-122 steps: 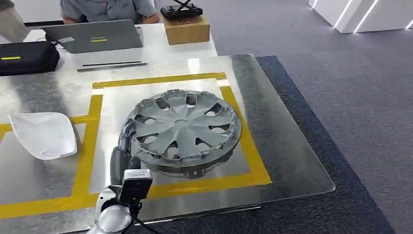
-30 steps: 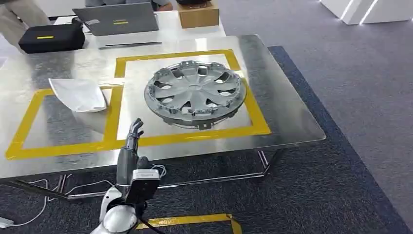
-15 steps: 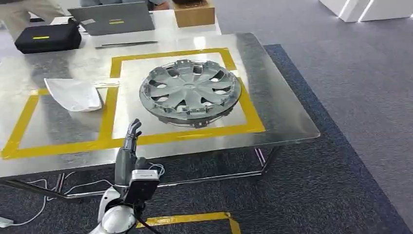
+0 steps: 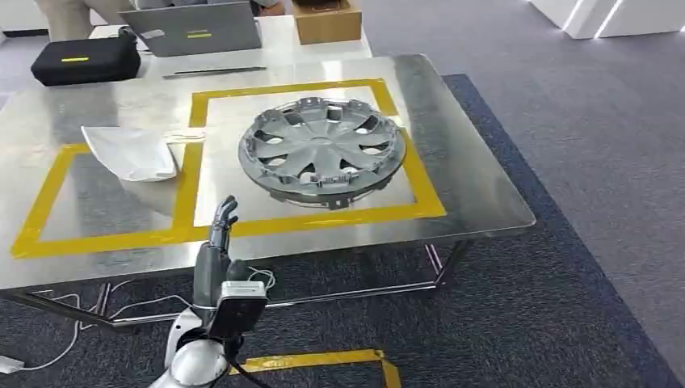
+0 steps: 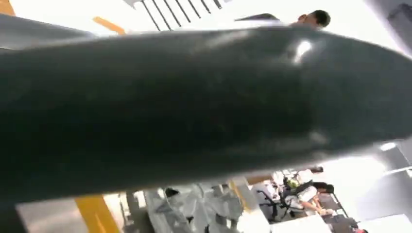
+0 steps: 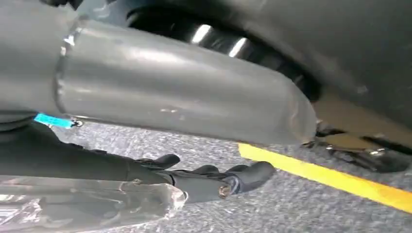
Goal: Take the parts from the cabinet and place them on the table.
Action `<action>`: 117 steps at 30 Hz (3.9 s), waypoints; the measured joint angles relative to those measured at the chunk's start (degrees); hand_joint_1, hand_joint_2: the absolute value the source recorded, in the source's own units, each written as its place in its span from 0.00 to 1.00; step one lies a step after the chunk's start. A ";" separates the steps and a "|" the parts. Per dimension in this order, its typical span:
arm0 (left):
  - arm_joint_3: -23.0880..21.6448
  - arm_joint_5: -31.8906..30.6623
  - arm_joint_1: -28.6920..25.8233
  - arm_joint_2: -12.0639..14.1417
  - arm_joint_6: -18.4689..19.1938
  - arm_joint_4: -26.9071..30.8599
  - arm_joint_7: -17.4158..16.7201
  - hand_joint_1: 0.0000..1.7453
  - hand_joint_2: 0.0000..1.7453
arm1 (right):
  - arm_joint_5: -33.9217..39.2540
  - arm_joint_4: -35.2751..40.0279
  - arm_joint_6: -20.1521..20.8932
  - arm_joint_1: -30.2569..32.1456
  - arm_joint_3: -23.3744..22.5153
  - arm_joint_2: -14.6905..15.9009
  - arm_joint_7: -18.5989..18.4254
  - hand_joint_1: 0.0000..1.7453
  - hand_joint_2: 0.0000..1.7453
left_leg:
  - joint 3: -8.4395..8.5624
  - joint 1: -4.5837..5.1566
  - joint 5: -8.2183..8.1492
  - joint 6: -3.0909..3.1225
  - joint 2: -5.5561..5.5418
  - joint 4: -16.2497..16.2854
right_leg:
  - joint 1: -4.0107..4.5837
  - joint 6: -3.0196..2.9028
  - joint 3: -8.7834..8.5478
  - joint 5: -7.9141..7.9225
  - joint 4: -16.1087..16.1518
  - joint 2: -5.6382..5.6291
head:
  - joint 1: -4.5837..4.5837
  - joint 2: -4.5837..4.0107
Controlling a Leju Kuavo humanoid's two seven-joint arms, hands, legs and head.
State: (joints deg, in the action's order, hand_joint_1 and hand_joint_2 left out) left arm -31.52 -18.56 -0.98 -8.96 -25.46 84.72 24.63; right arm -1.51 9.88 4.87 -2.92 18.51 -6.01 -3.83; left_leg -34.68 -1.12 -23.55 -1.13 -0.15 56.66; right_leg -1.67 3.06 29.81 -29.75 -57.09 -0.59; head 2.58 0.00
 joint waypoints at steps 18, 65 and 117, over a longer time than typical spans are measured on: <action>-2.01 -0.13 2.80 -1.03 0.88 -0.44 -1.05 0.00 0.00 | 0.81 -0.02 0.35 0.19 -0.33 0.59 0.18 0.00 0.00 | 5.01 0.88 -4.53 2.99 0.19 -0.66 | 0.93 -0.30 5.22 3.65 -0.42 0.60 | -0.35 0.00; -3.89 -0.04 4.49 -1.33 0.64 -1.27 -1.14 0.00 0.00 | 0.59 -0.07 -0.20 -0.27 -1.27 0.99 0.48 0.00 0.00 | -4.24 2.18 -0.90 1.98 0.18 2.71 | 1.90 -3.45 -4.29 -1.30 3.49 0.96 | -0.44 0.00; -3.28 0.37 2.29 -0.37 -0.44 -1.03 -0.98 0.00 0.00 | -1.29 -0.07 0.37 -0.04 -1.18 1.09 0.79 0.00 0.00 | 1.49 0.86 -1.54 3.17 0.26 -0.49 | -0.16 0.91 4.63 -1.51 -8.21 0.75 | -0.11 0.00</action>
State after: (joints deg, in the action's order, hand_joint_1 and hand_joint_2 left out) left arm -34.80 -18.19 1.31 -9.33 -25.90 83.69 23.65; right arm -2.80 9.81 5.25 -2.97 17.33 -4.92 -3.04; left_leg -33.18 -0.26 -25.08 2.04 0.12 56.17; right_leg -1.83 3.97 34.44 -31.26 -65.30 0.15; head 2.47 0.00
